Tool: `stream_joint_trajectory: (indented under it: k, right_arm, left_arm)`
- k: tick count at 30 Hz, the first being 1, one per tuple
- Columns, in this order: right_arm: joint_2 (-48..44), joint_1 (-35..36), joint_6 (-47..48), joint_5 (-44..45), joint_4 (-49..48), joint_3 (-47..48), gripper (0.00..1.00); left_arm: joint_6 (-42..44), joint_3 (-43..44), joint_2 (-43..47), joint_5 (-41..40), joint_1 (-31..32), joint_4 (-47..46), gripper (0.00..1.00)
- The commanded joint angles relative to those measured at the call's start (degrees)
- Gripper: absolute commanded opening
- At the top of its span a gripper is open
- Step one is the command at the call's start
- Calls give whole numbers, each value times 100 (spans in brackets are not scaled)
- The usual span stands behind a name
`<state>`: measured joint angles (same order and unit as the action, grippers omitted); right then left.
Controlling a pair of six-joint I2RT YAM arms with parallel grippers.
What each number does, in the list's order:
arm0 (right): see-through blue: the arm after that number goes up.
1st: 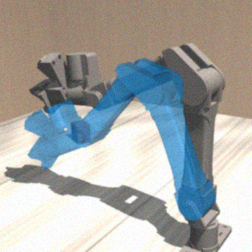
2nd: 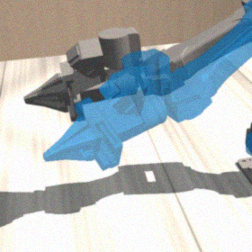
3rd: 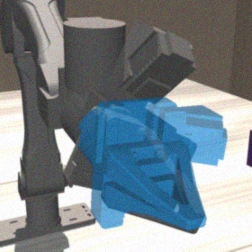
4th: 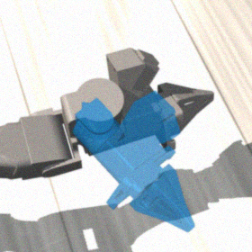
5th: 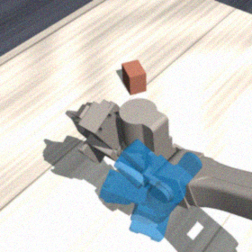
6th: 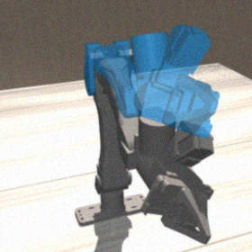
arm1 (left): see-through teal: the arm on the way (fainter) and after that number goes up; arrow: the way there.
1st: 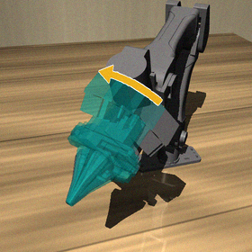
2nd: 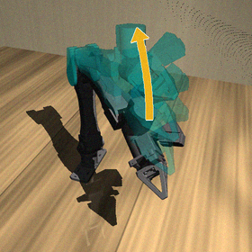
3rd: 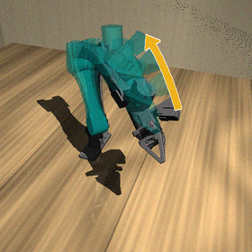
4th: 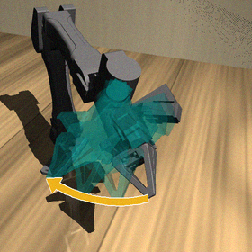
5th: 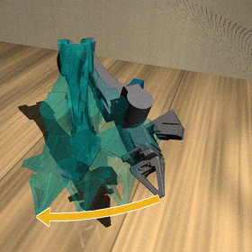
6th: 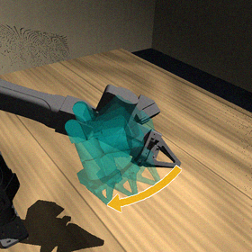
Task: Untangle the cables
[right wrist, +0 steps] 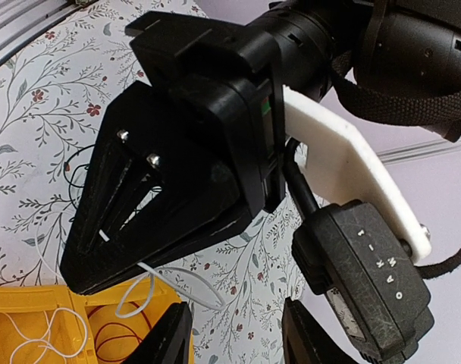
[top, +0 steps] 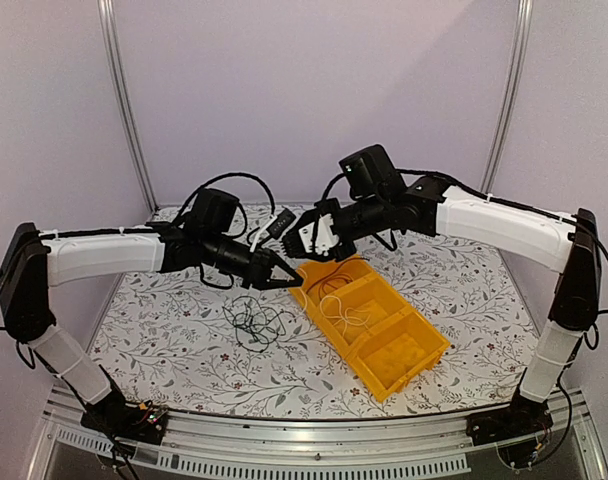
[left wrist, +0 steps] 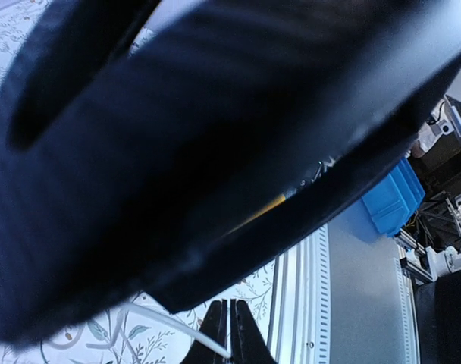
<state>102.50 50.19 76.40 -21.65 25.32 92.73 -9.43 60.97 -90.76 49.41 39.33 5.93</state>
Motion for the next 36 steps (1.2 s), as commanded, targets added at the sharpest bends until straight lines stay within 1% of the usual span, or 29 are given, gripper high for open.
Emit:
stream_joint_trajectory:
  k: [1,5,9,11,14,15,17,19,21,24,30,32,33,36]
  right_arm:
    - [287,-10,379,-259,605,342,45]
    - [412,-7,475,-308,643,406,42]
    - [539,-10,499,-348,739,497,34]
    - [575,-10,451,-356,744,533,25]
    - [583,-9,239,-313,556,490,1]
    - [572,-9,158,-273,454,465,0]
    - [536,-14,-125,-165,314,453,0]
    - [511,-30,-327,-87,306,476,0]
    - [466,-89,-634,-148,405,531,0]
    - [325,-222,-1028,-315,662,664,0]
    - [5,-535,-1663,-500,1178,942,0]
    - [-63,-658,-1901,-574,1360,1067,0]
    - [-90,-698,-1980,-596,1438,1118,0]
    - [-193,-837,-2295,-681,1582,1254,0]
  left_arm:
    - [97,151,-60,178,-90,45,0]
    - [92,178,-91,211,-87,49,0]
    - [96,180,-82,208,-100,53,0]
    - [107,179,-85,210,-94,51,0]
    - [101,170,-91,195,-111,43,0]
    - [96,170,-89,175,-119,57,0]
    - [99,147,-66,79,-137,82,3]
    - [144,99,-28,-223,-145,94,6]
    - [190,24,8,-581,-141,59,13]
    - [186,-257,48,-937,-150,-325,16]
    - [-135,-779,-90,-1057,-183,-1335,10]
    - [-243,-967,-135,-1124,-184,-1732,3]
    - [-320,-1035,-172,-1188,-193,-1906,2]
    - [-432,-1154,-420,-1313,-241,-2271,2]
